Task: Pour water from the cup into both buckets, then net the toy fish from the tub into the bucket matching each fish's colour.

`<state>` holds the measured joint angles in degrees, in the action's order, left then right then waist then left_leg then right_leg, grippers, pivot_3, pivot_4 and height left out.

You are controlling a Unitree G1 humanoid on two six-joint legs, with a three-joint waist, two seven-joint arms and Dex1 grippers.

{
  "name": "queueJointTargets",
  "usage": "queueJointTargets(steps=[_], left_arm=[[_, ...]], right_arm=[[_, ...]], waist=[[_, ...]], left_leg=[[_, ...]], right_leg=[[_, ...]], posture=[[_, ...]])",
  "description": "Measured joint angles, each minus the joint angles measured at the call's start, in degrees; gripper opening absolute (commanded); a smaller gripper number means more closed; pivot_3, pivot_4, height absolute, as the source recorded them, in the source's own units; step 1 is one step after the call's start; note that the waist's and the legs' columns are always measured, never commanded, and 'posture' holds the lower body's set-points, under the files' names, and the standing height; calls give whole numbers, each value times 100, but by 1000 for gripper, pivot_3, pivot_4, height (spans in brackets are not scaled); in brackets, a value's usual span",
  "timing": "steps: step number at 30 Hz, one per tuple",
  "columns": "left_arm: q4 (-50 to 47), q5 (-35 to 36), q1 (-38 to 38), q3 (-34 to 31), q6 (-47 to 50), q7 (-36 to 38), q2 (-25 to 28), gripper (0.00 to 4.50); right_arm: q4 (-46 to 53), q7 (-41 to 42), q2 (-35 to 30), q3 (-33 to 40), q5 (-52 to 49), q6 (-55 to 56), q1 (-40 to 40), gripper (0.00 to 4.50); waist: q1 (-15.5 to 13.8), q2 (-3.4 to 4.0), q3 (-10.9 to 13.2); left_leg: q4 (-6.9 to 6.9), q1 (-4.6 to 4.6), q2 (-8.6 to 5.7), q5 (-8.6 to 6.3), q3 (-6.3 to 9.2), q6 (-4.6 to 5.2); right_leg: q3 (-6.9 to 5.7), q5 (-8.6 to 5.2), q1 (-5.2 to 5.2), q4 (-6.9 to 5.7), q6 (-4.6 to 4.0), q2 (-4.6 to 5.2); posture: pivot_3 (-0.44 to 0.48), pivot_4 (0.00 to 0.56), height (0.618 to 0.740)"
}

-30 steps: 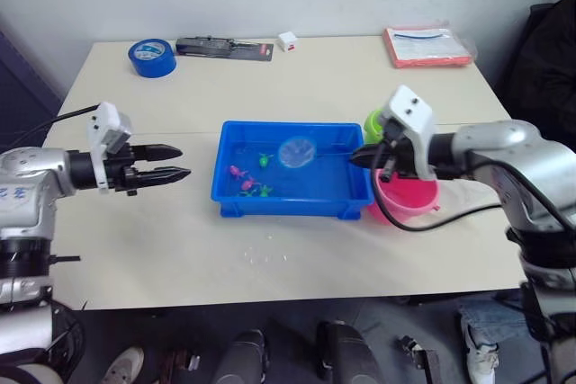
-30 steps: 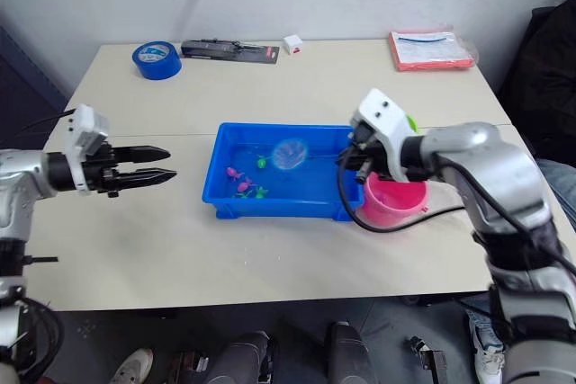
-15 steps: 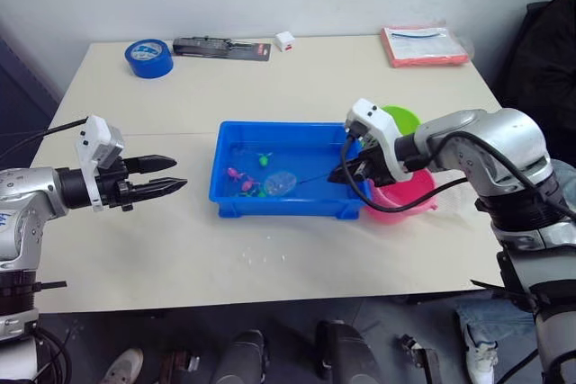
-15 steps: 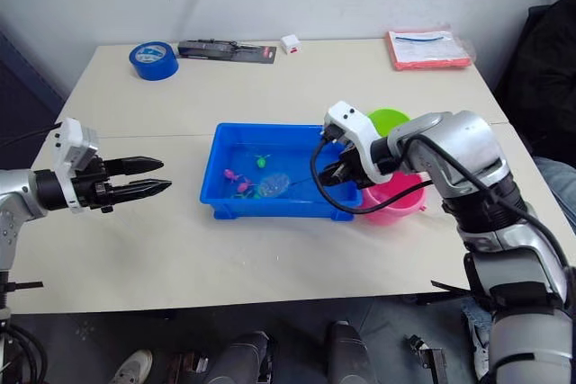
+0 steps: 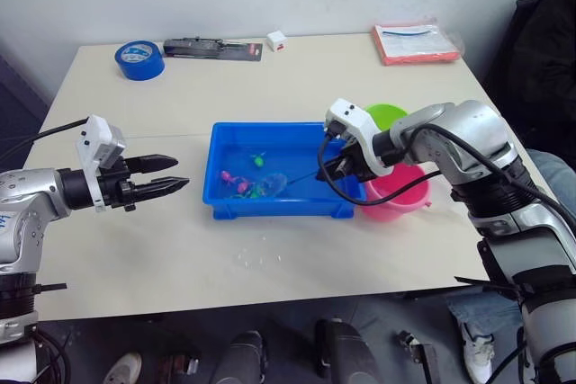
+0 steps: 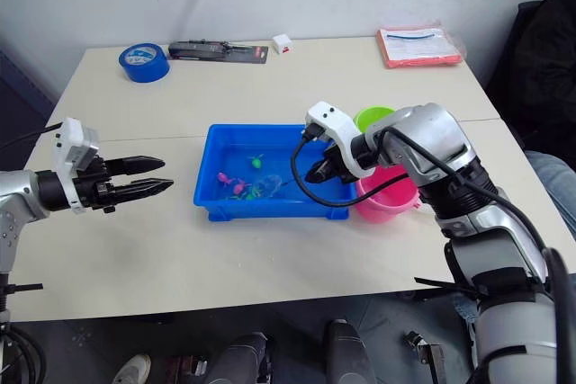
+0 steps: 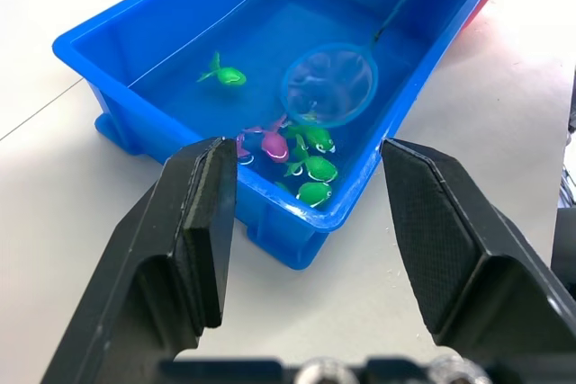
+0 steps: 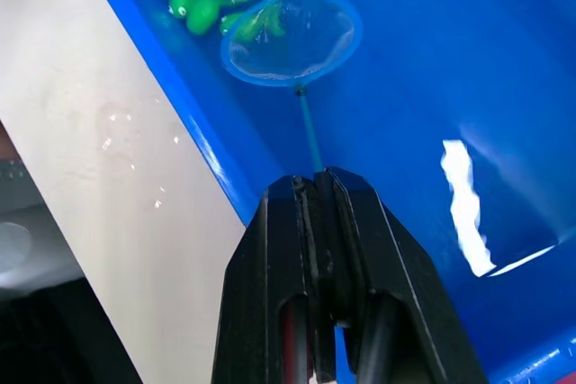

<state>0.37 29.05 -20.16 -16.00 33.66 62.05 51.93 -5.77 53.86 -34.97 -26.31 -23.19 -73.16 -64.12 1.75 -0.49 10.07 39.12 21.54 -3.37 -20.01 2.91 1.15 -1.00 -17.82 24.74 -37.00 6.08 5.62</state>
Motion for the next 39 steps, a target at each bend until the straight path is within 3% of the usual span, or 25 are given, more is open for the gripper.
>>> queueJointTargets(steps=[15,24,39], left_arm=[[-240,82,508,-381,93,-55,189,2786],[-422,200,551,-522,209,-92,223,2786],[-171,206,-8,-164,129,-42,224,2786]], right_arm=[[-612,306,423,-386,436,579,-212,799],[-896,158,963,-127,532,775,-217,799],[336,-171,134,374,725,1138,743,799]], waist=[[2,1,0],[5,2,1],[-13,2,2]], left_leg=[[0,0,0,-1,0,-1],[-2,0,0,-1,1,-2],[-2,0,-1,-2,0,-3]], right_leg=[[0,0,0,1,0,0],[-4,0,1,0,0,0],[-2,0,0,2,0,1]], posture=[[0,150,737],[0,150,737],[0,150,737]])
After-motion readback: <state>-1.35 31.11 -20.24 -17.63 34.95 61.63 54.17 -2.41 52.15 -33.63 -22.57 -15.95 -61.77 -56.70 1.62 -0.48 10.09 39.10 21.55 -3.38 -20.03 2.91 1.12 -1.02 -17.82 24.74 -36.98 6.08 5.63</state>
